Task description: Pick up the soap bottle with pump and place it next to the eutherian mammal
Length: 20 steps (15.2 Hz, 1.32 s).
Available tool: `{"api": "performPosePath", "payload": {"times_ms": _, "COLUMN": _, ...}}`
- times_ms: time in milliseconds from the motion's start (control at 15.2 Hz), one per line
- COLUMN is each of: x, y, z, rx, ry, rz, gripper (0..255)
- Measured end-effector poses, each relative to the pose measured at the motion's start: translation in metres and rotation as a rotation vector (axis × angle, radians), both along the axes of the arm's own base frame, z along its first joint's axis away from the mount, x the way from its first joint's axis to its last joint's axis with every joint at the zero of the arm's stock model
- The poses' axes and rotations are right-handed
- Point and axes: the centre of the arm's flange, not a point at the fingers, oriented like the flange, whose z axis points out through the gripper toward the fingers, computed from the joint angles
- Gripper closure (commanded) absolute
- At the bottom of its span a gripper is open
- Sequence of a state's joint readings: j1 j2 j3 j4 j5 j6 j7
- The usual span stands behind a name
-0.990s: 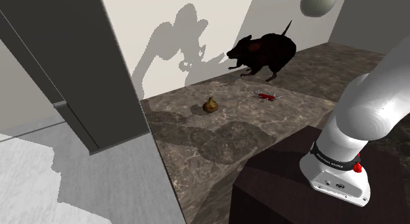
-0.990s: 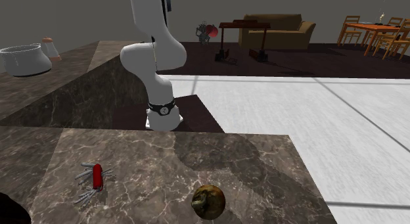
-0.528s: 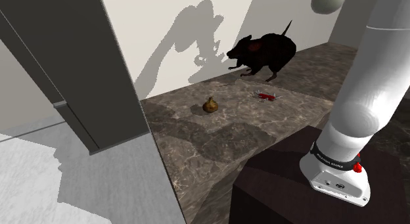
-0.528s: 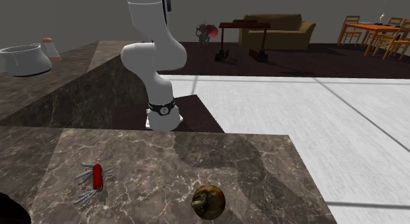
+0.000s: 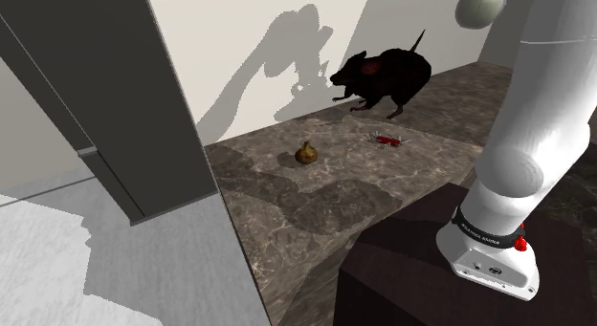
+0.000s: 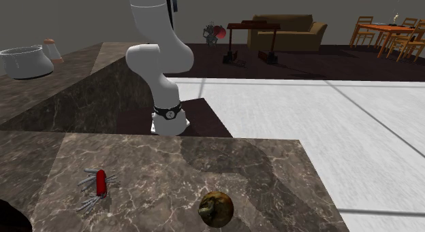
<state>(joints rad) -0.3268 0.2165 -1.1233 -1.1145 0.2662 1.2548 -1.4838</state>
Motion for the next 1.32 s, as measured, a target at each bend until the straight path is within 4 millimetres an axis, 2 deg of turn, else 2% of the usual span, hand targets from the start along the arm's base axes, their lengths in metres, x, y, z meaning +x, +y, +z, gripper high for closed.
{"api": "performPosePath", "payload": {"times_ms": 1320, "x": 0.001, "y": -0.001, "z": -0.104, "rx": 0.000, "ry": 0.001, "rz": 0.001, "gripper": 255}}
